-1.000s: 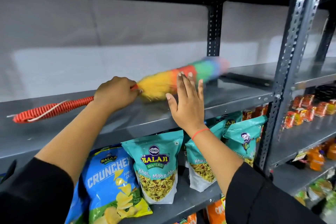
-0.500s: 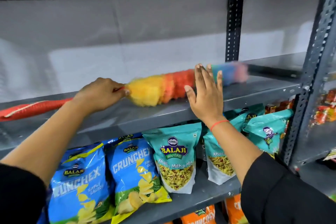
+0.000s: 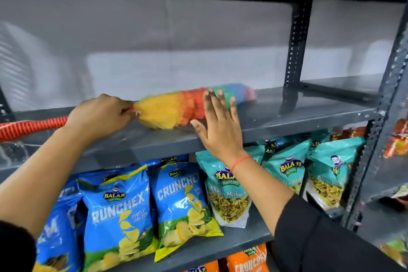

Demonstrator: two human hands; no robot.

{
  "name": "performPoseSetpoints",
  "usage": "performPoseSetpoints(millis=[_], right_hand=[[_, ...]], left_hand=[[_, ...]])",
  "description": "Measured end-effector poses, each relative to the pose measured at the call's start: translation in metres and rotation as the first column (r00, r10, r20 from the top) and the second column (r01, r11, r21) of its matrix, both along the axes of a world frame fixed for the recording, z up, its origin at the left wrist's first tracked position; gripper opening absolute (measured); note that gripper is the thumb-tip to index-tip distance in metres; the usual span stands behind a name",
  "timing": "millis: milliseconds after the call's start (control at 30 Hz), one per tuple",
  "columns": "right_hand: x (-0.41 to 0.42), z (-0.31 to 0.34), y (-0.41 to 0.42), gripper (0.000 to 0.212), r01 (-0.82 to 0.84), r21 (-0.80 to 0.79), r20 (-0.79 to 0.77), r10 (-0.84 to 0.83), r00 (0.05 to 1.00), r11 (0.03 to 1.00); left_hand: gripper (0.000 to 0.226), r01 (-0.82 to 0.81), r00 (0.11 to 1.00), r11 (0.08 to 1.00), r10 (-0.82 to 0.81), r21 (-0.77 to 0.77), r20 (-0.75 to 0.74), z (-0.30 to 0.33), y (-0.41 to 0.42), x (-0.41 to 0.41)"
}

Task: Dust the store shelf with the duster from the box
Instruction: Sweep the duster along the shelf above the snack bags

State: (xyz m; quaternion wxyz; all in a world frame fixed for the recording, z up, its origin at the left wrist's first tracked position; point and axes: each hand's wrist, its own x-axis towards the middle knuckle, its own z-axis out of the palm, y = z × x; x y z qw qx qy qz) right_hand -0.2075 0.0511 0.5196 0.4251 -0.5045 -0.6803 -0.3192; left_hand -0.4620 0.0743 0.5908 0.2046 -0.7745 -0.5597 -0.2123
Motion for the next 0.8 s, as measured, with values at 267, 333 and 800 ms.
performPoseSetpoints(millis=[267, 333, 800], right_hand=[[0.001, -0.007, 0.005, 0.060, 0.045, 0.005, -0.009, -0.045, 0.999, 0.999], [0.001, -0.007, 0.004, 0.059, 0.053, 0.008, -0.009, -0.053, 0.999, 0.999], [-0.002, -0.008, 0.001, 0.060, 0.072, 0.021, -0.009, -0.071, 0.997, 0.997]], left_hand=[[0.034, 0.063, 0.994, 0.983, -0.046, -0.172, 0.097, -0.002, -0.014, -0.035], [0.034, -0.037, 0.998, 0.999, 0.037, 0.004, 0.054, -0.001, -0.011, -0.039], [0.030, -0.068, 0.978, 0.997, 0.060, 0.034, 0.197, -0.005, -0.017, -0.066]])
